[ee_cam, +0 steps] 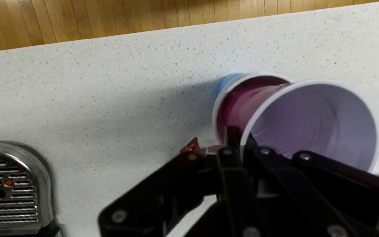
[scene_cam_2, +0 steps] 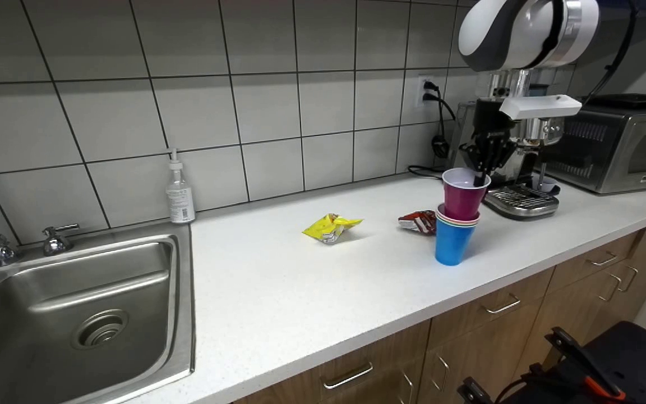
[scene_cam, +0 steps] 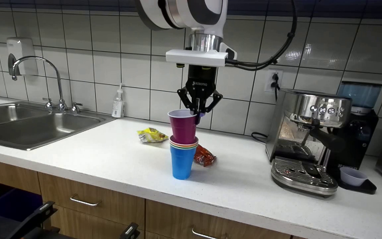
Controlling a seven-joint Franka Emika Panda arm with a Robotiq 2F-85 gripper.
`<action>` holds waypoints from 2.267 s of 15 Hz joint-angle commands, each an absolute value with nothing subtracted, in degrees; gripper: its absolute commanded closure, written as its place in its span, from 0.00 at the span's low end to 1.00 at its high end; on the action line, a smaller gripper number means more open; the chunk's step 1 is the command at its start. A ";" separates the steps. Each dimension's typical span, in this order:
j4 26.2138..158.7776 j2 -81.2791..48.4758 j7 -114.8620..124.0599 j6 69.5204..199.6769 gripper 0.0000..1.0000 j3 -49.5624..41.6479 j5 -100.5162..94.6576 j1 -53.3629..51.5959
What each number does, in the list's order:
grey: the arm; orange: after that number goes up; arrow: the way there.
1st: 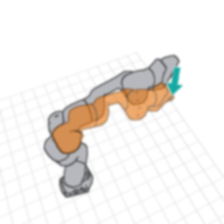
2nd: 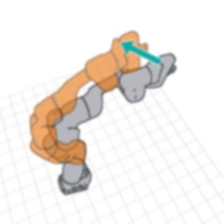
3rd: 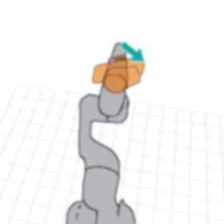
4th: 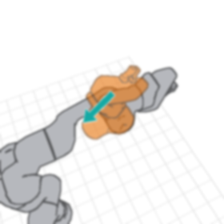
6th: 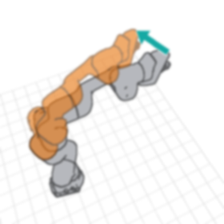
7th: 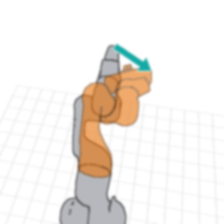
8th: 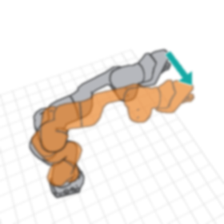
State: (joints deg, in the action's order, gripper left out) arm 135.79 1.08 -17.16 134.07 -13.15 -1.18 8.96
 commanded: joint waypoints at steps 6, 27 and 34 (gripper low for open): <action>132.11 -3.14 -17.23 129.91 0.99 -11.48 -1.97 9.47; 129.07 -8.47 -16.92 127.44 0.56 -10.86 -1.12 9.91; 128.75 -7.48 -17.63 126.77 0.04 -10.86 -0.61 10.13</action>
